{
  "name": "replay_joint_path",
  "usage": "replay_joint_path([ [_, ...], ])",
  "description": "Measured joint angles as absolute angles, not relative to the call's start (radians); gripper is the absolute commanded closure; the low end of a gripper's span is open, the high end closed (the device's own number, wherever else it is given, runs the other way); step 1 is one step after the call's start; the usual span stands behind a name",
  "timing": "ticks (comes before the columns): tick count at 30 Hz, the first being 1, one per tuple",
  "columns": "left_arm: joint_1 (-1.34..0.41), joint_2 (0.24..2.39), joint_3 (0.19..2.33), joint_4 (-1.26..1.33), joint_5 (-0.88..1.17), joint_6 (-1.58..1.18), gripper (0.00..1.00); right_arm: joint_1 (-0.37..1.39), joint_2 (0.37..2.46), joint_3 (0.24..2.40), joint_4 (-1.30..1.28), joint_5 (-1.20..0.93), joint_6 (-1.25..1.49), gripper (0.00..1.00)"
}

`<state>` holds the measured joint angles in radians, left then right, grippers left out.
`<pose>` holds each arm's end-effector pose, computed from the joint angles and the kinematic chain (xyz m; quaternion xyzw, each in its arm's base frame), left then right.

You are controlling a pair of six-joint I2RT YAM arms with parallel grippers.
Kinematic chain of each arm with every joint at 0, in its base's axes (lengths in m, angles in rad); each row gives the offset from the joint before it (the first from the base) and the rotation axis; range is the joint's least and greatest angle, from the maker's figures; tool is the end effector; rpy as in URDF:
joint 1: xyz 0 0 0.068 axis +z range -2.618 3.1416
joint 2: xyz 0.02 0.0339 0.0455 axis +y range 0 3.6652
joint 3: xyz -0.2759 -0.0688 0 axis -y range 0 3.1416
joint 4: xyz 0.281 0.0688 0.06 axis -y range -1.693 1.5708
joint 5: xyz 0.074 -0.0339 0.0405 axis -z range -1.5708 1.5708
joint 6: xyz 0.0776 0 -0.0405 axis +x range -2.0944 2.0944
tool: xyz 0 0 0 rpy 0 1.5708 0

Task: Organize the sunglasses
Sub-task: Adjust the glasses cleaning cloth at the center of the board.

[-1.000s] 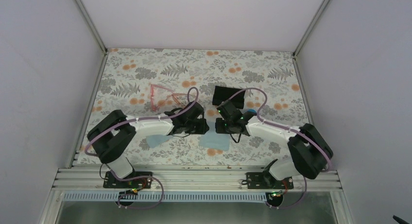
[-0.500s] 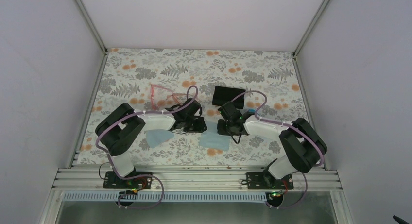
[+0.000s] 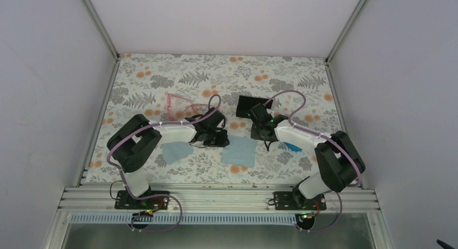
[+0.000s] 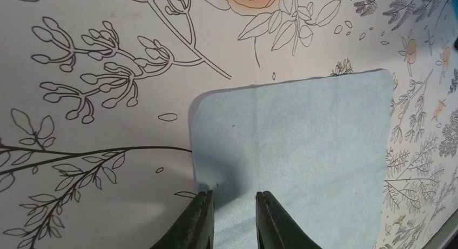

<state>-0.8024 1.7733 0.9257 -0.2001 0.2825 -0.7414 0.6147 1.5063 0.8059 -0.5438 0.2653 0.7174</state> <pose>0.2490 -0.2887 0.0841 0.0656 0.9548 -0.2760 0.0886 0.2597 0.1584 0.1126 0.0717 0.9756 -0.0030 0.2073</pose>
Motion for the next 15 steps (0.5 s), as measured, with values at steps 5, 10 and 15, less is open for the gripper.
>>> replay_joint_path([
  [5,-0.801,1.777,0.941,-0.220,0.282,-0.727,0.78,0.621,1.465,0.826,-0.527,0.230,0.665,0.69],
  [10,-0.796,1.776,0.960,-0.230,0.279,-0.713,0.62,0.622,1.457,0.825,-0.518,0.197,0.656,0.67],
  [15,-0.786,1.772,0.992,-0.255,0.248,-0.694,0.59,0.622,1.462,0.805,-0.521,0.185,0.658,0.65],
])
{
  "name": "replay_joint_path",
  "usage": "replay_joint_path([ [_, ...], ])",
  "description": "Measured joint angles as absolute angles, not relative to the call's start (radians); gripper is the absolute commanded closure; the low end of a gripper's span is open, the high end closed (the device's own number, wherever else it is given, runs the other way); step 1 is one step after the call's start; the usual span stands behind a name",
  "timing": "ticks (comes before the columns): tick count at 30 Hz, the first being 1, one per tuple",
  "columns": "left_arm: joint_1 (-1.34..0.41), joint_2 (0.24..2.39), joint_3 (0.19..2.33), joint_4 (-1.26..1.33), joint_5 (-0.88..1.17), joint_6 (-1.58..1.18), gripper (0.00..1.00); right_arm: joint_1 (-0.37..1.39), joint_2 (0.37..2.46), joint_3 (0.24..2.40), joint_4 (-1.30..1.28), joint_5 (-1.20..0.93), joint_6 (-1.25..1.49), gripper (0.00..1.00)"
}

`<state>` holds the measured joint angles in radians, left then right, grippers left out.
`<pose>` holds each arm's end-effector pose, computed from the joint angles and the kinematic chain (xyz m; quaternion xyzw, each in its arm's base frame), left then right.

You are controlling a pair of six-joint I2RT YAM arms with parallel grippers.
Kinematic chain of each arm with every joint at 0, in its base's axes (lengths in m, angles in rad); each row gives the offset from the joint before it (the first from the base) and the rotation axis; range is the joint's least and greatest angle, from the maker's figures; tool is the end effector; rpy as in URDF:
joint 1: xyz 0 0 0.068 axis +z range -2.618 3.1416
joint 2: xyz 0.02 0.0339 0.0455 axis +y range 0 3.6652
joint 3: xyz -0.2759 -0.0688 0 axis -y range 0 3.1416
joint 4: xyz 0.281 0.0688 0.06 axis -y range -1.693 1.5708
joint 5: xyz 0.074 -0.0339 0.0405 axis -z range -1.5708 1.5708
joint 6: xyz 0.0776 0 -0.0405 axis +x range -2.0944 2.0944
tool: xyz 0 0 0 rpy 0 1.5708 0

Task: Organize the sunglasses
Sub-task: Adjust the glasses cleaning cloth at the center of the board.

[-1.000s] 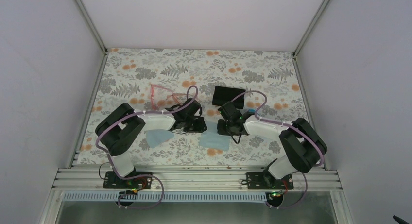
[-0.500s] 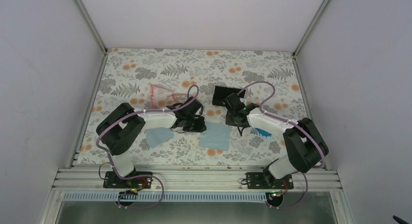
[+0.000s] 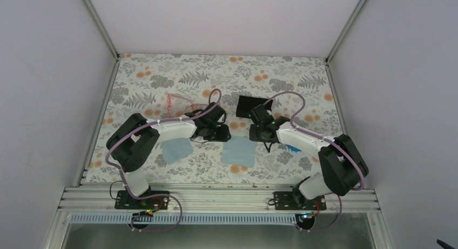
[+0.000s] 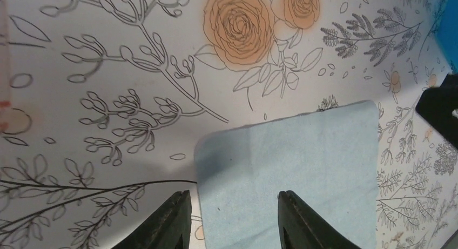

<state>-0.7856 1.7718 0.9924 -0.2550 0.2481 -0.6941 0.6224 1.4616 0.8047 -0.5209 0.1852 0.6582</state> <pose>0.2646 -0.2917 0.1008 0.0765 0.9543 -0.2654 0.1138 0.2575 0.1672 0.1249 0.0355 0.9761 0.0434 0.2101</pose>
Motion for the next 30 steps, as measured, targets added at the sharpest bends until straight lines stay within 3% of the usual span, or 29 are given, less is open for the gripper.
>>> replay_joint_path([
  [10,-0.775,1.845,1.091,-0.326,0.216,-0.622,0.59,0.622,1.485,0.772,-0.532,0.139,0.659,0.64],
  [14,-0.775,1.861,1.103,-0.350,0.213,-0.602,0.60,0.622,1.491,0.758,-0.531,0.120,0.657,0.73],
  [19,-0.775,1.868,1.112,-0.362,0.214,-0.582,0.65,0.622,1.528,0.756,-0.521,0.100,0.655,0.78],
  [30,-0.774,1.894,1.135,-0.360,0.240,-0.556,0.75,0.622,1.533,0.754,-0.488,0.075,0.638,0.77],
])
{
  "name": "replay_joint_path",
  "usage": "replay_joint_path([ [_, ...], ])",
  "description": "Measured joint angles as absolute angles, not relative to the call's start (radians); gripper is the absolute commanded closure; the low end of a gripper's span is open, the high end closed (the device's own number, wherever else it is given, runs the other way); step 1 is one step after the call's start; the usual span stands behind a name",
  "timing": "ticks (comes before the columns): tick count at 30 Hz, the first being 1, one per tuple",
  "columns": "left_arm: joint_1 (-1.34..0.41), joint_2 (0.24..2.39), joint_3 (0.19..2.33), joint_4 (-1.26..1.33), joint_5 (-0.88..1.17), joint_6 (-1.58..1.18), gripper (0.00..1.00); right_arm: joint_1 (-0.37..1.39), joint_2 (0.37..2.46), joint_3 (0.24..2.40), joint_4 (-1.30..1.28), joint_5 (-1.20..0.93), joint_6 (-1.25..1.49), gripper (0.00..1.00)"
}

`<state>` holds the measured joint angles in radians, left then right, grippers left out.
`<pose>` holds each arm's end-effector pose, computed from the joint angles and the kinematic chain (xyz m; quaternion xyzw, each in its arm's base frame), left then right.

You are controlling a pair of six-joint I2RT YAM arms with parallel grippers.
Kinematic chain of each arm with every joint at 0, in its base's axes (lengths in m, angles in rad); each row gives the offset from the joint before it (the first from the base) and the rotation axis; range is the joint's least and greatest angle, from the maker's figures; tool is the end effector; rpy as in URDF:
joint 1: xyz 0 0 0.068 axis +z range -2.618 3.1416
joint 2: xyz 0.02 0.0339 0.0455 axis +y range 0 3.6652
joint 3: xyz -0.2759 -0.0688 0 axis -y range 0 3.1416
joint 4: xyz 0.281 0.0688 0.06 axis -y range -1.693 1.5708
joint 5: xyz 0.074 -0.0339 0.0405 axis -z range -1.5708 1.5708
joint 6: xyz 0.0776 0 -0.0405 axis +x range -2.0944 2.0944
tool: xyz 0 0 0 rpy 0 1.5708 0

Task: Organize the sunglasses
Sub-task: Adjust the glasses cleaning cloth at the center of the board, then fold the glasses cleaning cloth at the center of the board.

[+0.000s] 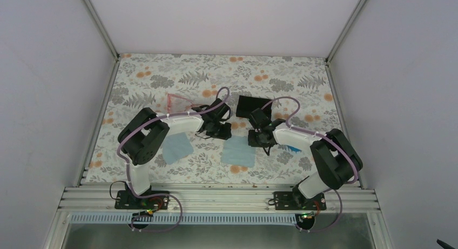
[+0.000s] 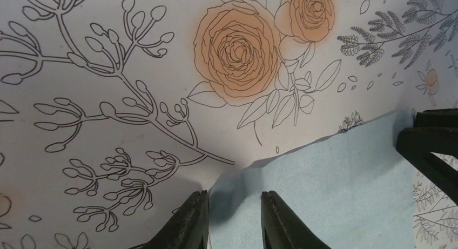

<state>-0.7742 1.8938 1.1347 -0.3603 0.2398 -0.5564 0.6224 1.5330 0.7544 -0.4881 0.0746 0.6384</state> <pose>0.2859 -0.3053 0.0908 0.1318 0.9590 -0.2289 0.1028 0.2447 0.1685 0.0901 0.0136 0.9877 0.0594 0.1440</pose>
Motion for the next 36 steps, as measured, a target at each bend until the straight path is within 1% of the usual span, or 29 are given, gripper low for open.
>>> replay_joint_path([
  [4,-0.774,1.899,1.135,-0.356,0.247,-0.553,0.81,0.622,1.538,0.755,-0.476,0.076,0.633,0.79],
  [9,-0.774,1.903,1.137,-0.354,0.253,-0.550,0.85,0.622,1.544,0.757,-0.463,0.078,0.625,0.87],
  [13,-0.774,1.907,1.139,-0.354,0.258,-0.548,0.93,0.622,1.547,0.757,-0.456,0.079,0.619,0.95],
  [15,-0.774,1.910,1.140,-0.355,0.260,-0.548,0.97,0.622,1.550,0.757,-0.449,0.079,0.615,0.96],
  [26,-0.772,1.908,1.142,-0.360,0.232,-0.543,0.98,0.622,1.569,0.774,-0.422,0.072,0.604,0.96],
  [36,-0.706,1.893,1.140,-0.369,0.196,-0.535,0.98,0.622,1.626,0.854,-0.397,0.071,0.574,0.96],
])
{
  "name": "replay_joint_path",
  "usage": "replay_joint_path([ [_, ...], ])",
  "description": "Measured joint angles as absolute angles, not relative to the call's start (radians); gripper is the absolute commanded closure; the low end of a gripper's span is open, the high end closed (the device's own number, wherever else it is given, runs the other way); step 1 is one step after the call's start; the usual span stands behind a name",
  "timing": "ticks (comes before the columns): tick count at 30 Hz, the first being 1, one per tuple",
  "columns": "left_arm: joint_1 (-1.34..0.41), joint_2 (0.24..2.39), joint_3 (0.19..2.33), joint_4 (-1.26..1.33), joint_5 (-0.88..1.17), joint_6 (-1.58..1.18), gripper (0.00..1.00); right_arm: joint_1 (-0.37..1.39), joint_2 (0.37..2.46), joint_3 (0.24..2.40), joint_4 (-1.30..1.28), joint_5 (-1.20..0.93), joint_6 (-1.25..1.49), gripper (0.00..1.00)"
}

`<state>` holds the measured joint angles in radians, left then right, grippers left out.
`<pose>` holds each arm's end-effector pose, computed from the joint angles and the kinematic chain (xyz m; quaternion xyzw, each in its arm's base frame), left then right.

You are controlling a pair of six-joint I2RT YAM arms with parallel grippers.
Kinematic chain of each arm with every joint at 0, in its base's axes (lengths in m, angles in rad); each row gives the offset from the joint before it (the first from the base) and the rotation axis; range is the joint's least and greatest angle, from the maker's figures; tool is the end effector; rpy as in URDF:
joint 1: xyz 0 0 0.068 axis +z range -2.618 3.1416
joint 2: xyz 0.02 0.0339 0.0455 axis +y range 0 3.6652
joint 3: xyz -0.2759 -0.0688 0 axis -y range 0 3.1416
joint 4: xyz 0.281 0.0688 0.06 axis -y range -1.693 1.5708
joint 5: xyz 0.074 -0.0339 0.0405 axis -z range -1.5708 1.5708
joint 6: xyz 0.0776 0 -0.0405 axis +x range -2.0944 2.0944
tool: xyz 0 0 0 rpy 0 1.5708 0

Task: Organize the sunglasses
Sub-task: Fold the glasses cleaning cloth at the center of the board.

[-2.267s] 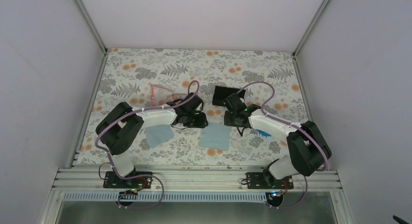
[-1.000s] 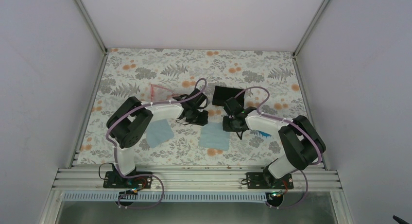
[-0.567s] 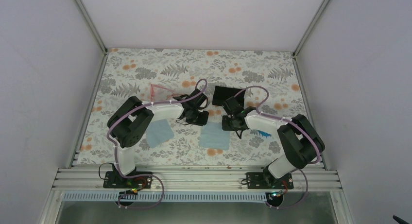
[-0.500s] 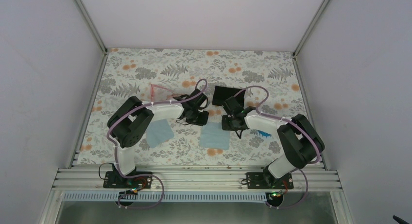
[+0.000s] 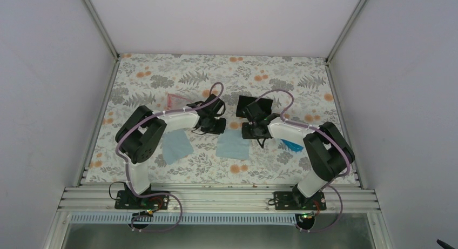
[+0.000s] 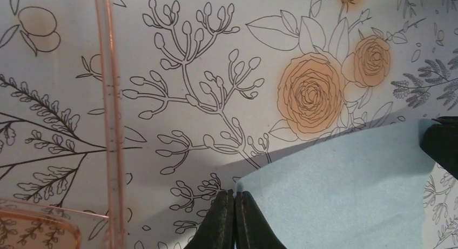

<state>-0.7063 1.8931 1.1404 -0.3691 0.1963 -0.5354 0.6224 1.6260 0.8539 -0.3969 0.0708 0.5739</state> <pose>0.3087 -0.2832 0.0917 0.1045 0.9648 -0.2066 0.1246 0.2775 0.1924 0.0966 -0.0167 0.9792 0.0836 0.1843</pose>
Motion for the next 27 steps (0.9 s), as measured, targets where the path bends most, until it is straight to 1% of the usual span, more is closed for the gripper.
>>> replay_joint_path([
  [9,-0.709,1.840,1.088,-0.369,0.222,-0.526,0.98,0.622,1.615,0.831,-0.367,0.014,0.546,0.96],
  [16,-0.709,1.788,1.018,-0.352,0.253,-0.513,0.98,0.622,1.546,0.737,-0.341,-0.040,0.543,0.96],
  [27,-0.710,1.729,0.959,-0.330,0.297,-0.513,0.98,0.622,1.471,0.693,-0.335,-0.093,0.544,0.96],
])
